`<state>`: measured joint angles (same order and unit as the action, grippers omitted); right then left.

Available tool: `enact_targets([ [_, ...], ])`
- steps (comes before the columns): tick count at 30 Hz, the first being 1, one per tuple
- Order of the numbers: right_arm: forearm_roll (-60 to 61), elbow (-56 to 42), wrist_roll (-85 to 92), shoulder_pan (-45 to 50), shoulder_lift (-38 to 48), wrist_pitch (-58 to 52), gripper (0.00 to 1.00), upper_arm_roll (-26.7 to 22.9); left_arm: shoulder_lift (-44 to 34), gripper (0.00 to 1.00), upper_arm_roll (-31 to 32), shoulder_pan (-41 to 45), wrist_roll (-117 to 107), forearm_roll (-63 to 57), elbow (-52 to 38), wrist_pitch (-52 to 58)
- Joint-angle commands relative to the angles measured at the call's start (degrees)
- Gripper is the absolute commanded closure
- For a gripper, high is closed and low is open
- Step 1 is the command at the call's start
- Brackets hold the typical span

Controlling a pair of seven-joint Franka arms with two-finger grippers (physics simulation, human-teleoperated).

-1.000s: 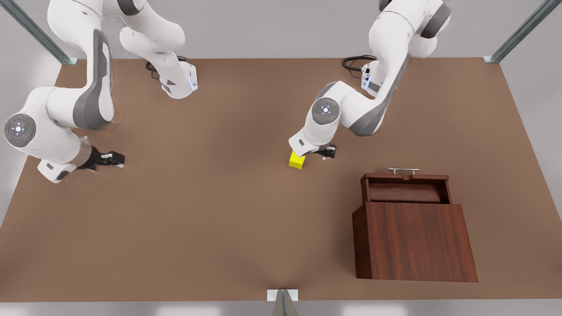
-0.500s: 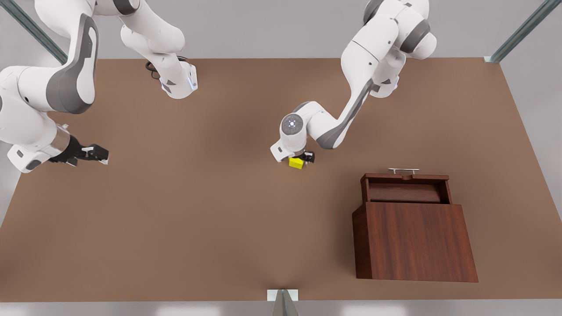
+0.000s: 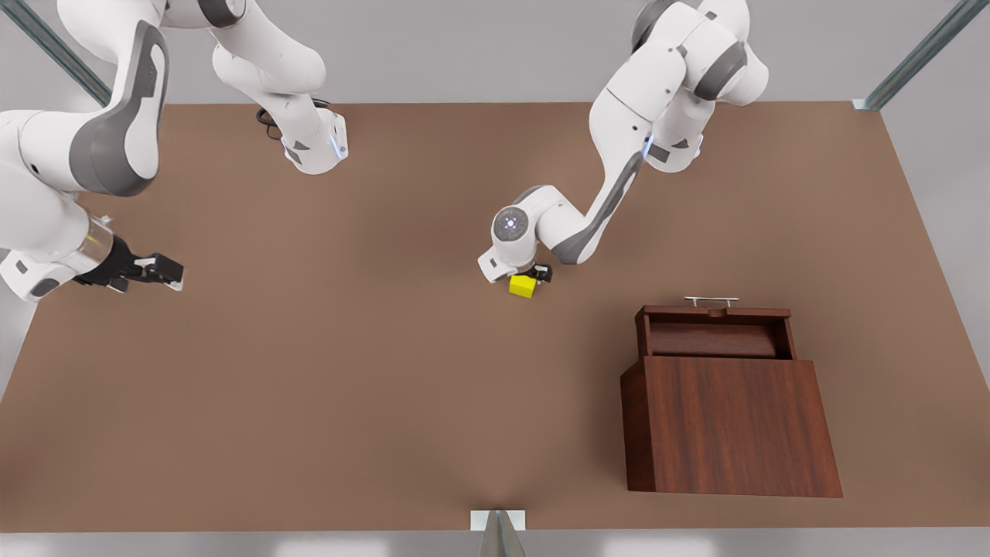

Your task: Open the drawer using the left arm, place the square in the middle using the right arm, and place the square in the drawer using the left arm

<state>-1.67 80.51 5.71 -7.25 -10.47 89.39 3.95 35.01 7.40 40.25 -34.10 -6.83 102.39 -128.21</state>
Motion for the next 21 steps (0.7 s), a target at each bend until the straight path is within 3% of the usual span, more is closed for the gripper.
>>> enact_targets([
  [1,0.0,0.0,0.09,0.04,0.01,0.08,0.0,0.0,0.14,0.0,0.07,0.09,0.0,-0.03,0.0,-0.02],
  [5,-0.09,0.0,0.0,0.22,-0.08,0.08,0.0,-0.09,1.46,0.0,-0.1,0.53,-0.18,-0.11,-0.09,-0.64],
  [8,-0.35,0.0,0.09,0.31,-0.08,0.08,0.0,-0.09,1.9,0.28,-0.19,0.62,-0.53,-0.38,0.0,-1.26],
  [11,-0.26,0.0,0.0,0.39,-0.17,0.17,0.0,0.0,2.17,0.36,-0.28,1.06,-1.14,-0.38,-0.09,-1.69],
  [18,0.0,0.0,0.0,0.22,-0.7,1.4,0.0,-0.09,1.03,0.35,-0.28,1.06,-1.5,-0.38,-0.44,-0.82],
  [21,0.09,0.0,0.0,0.22,-0.7,1.49,0.0,-0.09,-3.46,0.35,-2.48,0.7,-0.44,0.24,-4.48,7.97],
])
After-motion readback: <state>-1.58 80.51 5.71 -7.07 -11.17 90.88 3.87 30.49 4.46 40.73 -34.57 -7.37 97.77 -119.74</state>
